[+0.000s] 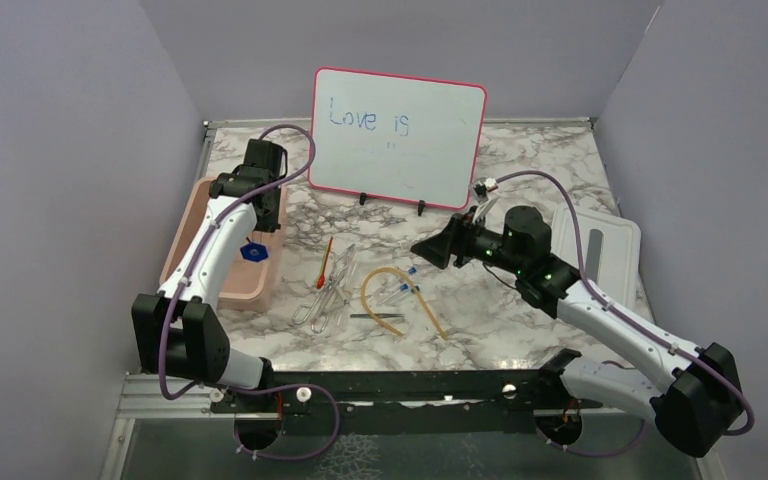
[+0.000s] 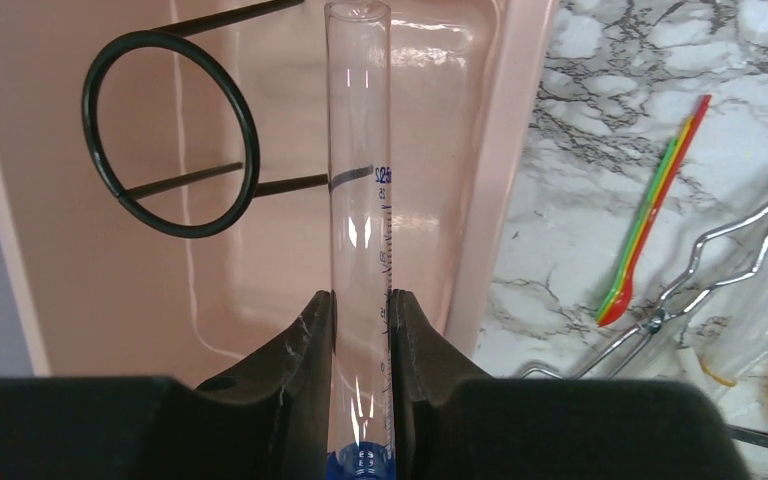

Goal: Organize the chemistry lab equipment

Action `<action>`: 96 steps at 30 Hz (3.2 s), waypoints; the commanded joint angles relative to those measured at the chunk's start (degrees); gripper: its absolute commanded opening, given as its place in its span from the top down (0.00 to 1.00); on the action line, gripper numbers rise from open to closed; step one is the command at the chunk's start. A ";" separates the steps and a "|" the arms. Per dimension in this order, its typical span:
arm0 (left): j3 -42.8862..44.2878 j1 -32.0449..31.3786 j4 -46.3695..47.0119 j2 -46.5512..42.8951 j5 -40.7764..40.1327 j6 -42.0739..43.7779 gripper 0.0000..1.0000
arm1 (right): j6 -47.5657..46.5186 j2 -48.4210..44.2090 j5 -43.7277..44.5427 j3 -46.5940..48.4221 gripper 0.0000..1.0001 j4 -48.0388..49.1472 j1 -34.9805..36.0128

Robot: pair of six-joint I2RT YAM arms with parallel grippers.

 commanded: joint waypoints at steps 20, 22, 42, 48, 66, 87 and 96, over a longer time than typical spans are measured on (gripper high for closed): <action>-8.55 6.65 10.94 5.87 11.49 9.05 0.90 | -4.05 -5.00 -1.65 -0.41 0.35 -5.37 0.04; -8.44 6.68 10.93 5.89 12.11 9.16 0.90 | -4.19 -5.52 -1.39 -0.40 0.35 -5.76 0.04; -11.64 7.91 16.19 8.41 11.37 4.70 0.80 | -3.88 -7.03 -1.03 0.21 0.35 -6.30 0.00; -18.73 8.68 23.18 5.12 9.37 4.70 0.76 | -4.02 -6.84 -0.74 0.86 0.35 -6.53 -0.01; -19.07 11.51 25.11 -0.25 15.47 0.32 0.69 | -3.13 -6.23 -0.87 1.44 0.35 -6.33 -0.04; -11.49 11.63 19.00 -11.65 29.10 -3.23 0.33 | -2.81 -7.25 -0.08 1.23 0.35 -6.48 -0.01; -9.43 11.53 19.01 -3.10 31.35 -3.31 0.43 | -2.09 -6.70 0.04 0.20 0.35 -5.18 0.04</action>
